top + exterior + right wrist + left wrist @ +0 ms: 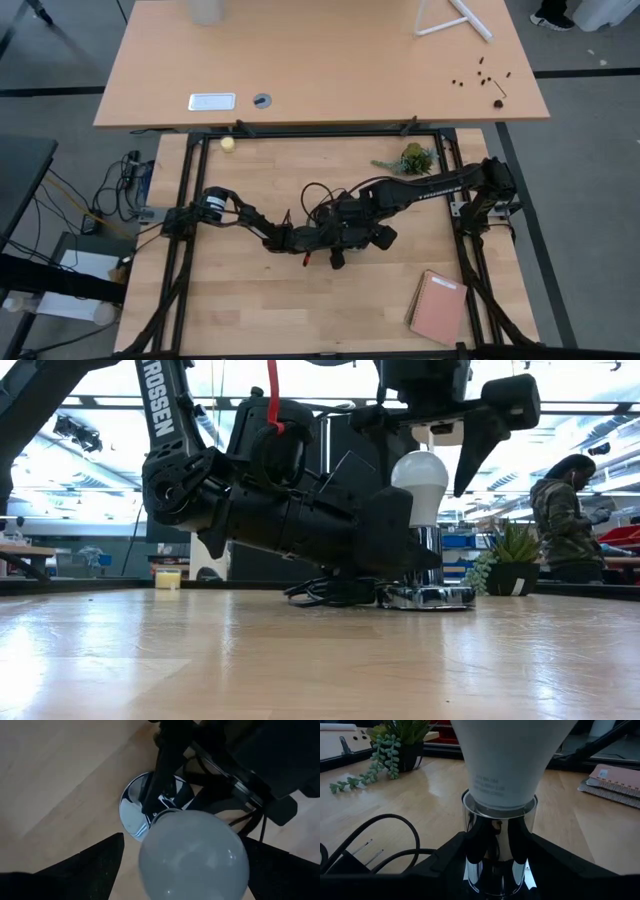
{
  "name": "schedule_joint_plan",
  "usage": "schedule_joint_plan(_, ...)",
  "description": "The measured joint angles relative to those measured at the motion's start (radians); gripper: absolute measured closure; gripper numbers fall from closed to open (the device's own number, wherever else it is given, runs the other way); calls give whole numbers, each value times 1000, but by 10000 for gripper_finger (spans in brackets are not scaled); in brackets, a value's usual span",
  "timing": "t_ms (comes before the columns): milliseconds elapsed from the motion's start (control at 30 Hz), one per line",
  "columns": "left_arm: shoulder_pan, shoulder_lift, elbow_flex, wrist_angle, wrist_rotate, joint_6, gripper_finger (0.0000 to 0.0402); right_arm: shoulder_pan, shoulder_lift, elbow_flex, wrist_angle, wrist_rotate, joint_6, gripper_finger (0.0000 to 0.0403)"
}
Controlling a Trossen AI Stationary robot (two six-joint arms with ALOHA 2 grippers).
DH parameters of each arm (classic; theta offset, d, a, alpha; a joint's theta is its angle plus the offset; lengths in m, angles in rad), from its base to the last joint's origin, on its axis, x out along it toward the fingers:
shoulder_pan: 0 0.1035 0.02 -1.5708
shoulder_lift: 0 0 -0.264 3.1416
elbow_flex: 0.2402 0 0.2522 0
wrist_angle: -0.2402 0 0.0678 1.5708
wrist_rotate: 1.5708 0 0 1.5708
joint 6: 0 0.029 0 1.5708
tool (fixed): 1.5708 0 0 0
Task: Screw lightbulb
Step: Insert the white lightbulb into the metallic lamp
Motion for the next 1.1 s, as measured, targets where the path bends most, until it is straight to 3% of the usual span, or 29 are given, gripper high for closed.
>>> schedule_joint_plan(333, -1, -2, 3, -37, -7, 31, 203, 7, 47, 1, 1, 30, 105, 30)
schedule_joint_plan(467, -1, -3, 3, -42, -9, 31, 203, 11, 78, 1, 4, 75, 101, 30)
schedule_joint_plan(767, -1, -3, 3, -44, -11, 30, 203, 10, 83, 2, 7, 70, 90, 33)
schedule_joint_plan(1100, -1, -2, 2, -46, -11, 29, 203, -10, 83, 2, 33, 12, 96, 128)
